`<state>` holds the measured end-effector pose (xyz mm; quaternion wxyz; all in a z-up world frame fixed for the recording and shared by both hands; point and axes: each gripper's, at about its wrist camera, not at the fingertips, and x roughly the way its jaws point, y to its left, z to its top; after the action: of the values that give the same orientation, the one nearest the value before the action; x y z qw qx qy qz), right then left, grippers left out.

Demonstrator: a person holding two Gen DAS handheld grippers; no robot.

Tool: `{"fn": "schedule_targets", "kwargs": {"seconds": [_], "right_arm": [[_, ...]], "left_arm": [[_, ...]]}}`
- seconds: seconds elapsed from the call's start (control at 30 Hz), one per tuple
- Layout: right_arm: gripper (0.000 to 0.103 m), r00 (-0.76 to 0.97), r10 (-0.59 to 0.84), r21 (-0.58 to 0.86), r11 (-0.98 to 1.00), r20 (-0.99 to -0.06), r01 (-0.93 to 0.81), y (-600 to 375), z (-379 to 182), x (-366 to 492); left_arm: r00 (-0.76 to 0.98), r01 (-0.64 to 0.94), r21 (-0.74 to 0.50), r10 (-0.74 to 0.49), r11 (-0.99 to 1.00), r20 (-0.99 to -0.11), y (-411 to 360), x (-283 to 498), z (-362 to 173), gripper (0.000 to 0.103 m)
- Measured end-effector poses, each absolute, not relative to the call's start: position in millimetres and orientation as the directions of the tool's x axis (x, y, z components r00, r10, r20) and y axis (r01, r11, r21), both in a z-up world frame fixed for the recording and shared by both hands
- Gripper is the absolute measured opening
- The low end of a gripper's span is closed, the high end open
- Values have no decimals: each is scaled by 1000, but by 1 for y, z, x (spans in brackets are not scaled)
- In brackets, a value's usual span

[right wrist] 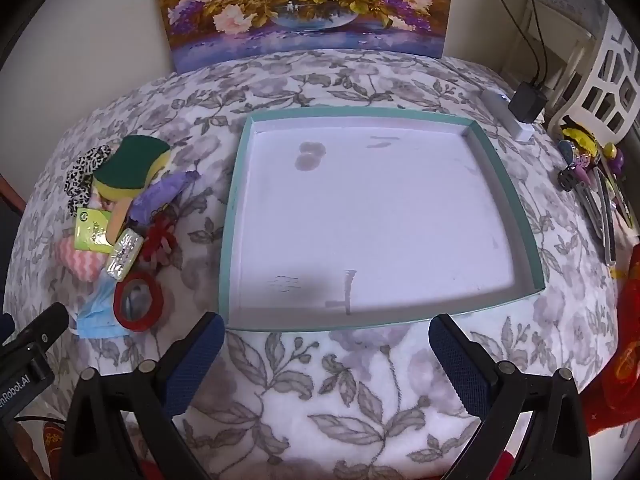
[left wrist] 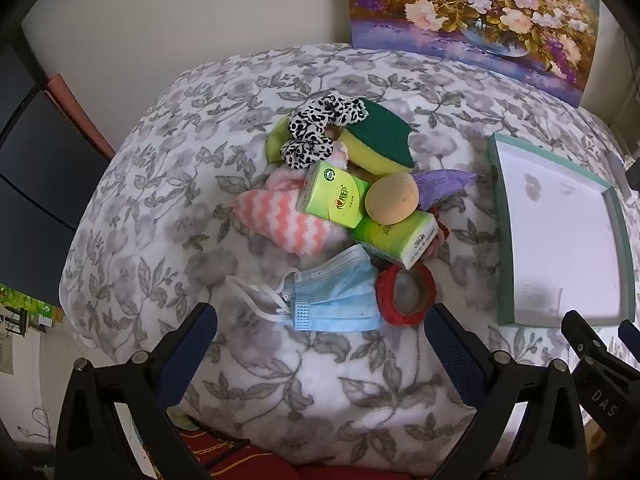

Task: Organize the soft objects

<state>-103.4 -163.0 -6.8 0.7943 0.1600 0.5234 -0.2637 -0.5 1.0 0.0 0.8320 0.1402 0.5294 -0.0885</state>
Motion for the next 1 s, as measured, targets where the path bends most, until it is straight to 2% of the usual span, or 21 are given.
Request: {"fn": "schedule_targets", "kwargs": {"seconds": [1.0], "right_arm": [[103, 307, -249, -27, 814, -918, 581, -162, -8, -102]], "left_arm": [[421, 297, 144, 5, 944, -907, 0, 0, 0, 103]]}}
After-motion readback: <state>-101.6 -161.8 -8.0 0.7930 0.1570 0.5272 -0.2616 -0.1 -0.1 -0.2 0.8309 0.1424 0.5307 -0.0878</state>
